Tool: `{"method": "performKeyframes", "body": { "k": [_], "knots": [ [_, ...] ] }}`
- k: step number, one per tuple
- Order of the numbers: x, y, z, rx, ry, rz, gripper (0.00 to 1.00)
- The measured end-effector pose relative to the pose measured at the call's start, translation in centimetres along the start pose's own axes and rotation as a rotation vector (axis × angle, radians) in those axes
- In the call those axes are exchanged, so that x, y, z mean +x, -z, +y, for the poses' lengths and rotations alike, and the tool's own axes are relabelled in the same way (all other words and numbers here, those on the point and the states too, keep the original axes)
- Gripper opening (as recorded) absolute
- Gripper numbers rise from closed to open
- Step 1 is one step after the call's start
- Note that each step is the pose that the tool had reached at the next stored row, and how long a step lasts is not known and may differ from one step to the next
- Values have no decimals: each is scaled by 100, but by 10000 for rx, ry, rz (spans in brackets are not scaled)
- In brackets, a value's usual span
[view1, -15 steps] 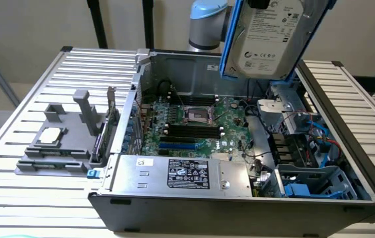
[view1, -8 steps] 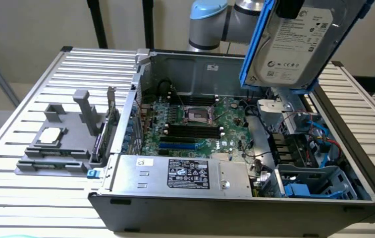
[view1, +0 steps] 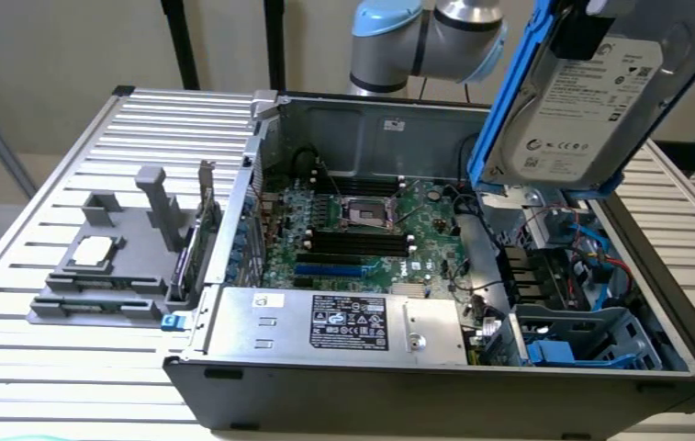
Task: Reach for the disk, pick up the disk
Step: 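Pick up the disk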
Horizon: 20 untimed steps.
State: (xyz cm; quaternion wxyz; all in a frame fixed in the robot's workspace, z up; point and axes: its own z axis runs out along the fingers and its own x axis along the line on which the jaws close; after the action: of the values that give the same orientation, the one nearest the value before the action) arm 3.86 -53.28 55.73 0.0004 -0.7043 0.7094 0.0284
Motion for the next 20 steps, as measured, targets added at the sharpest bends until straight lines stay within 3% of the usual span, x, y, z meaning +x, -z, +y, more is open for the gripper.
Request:
{"method": "performKeyframes", "body": {
  "k": [12,20],
  "knots": [
    [355,-101,-274,5,0,0,33],
    [464,-166,-607,19,0,0,33]
  ]
}}
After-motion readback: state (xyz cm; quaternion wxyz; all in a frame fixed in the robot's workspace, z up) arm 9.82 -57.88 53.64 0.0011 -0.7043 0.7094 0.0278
